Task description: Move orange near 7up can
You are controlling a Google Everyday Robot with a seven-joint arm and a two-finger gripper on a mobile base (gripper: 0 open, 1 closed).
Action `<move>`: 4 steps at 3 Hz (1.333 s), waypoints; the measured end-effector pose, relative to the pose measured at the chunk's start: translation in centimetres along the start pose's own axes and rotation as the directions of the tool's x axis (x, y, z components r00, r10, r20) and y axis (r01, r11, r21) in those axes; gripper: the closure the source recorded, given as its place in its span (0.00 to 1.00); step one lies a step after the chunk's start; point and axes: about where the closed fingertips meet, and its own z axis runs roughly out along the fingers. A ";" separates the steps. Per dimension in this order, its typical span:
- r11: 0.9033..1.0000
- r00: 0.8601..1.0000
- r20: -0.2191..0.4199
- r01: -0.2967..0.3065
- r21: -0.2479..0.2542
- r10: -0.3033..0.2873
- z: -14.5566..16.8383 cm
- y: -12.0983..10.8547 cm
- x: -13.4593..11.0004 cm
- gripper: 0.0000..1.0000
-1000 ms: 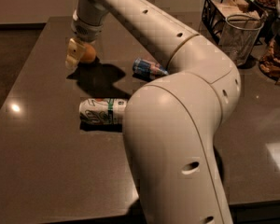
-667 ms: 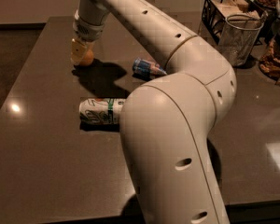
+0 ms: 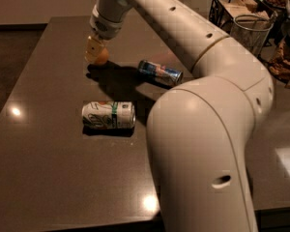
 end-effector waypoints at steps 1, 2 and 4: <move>1.000 1.000 0.018 -0.010 0.000 0.010 -3.2 1.8 2.5 1.00; 1.000 0.999 0.026 -0.030 0.003 0.029 -5.6 5.3 4.3 1.00; 0.998 0.997 -0.050 -0.059 -0.013 0.058 -5.7 11.2 5.0 1.00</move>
Offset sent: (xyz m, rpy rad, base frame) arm -0.1413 -0.0577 0.0285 0.0324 0.0175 -0.0543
